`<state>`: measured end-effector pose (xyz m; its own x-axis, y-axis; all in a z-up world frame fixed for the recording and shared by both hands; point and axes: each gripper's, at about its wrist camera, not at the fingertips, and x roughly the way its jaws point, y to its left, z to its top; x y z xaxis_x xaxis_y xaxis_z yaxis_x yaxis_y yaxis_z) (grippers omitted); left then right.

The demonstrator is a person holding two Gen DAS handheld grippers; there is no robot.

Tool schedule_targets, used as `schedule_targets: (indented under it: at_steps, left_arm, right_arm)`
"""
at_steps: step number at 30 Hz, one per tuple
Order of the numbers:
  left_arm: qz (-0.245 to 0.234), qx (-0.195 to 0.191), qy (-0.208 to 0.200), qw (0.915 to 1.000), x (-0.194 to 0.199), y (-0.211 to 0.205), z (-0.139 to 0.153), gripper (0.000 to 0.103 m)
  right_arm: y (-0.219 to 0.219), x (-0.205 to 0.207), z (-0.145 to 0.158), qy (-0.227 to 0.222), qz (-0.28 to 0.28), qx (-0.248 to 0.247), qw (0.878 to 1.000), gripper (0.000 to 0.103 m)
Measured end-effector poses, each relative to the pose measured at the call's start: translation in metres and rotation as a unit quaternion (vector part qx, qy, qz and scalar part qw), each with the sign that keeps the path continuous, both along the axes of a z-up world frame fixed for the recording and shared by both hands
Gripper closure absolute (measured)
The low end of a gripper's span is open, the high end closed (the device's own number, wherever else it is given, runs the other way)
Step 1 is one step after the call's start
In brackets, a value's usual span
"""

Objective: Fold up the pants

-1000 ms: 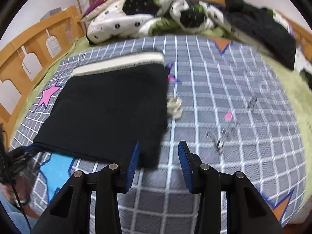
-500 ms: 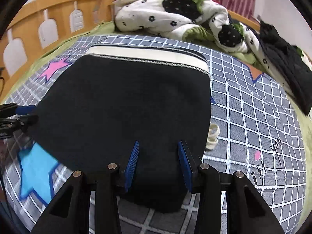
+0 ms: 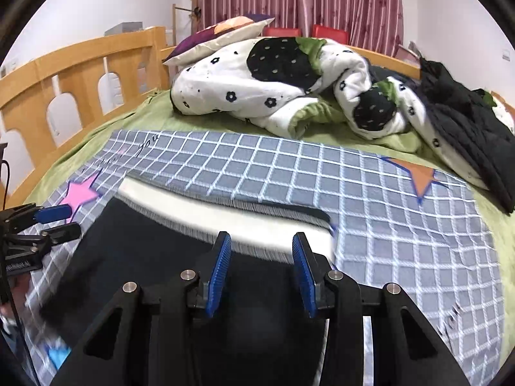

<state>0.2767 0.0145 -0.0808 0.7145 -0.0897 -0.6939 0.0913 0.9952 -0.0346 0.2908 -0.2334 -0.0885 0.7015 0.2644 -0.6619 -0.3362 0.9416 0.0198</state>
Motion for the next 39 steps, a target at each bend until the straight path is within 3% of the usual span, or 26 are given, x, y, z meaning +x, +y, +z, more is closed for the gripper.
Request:
schedule_targets:
  at_steps: [2,4,6,10,39]
  left_arm:
    - [0.018,0.035,0.009,0.9992,0.029,-0.004,-0.013,0.052]
    - [0.040,0.067,0.040,0.9962,0.054,-0.003,-0.039,0.051]
    - [0.043,0.049,0.028,0.9975,0.056,0.002,-0.048,0.051]
    - [0.043,0.019,0.016,0.9988,0.051,0.009,-0.051,0.051]
    - [0.043,0.025,0.007,0.9987,0.051,0.006,-0.051,0.050]
  right_arm:
    - [0.008,0.024,-0.012,0.012,0.008,0.011,1.000,0.065]
    - [0.012,0.042,-0.030,0.024,-0.001,-0.012,1.000,0.070]
    - [0.014,0.059,-0.054,0.046,-0.014,-0.044,0.998,0.072]
    - [0.011,0.056,-0.054,0.032,-0.008,-0.036,0.999,0.072]
    - [0.003,0.049,-0.055,0.024,-0.004,-0.006,1.000,0.072]
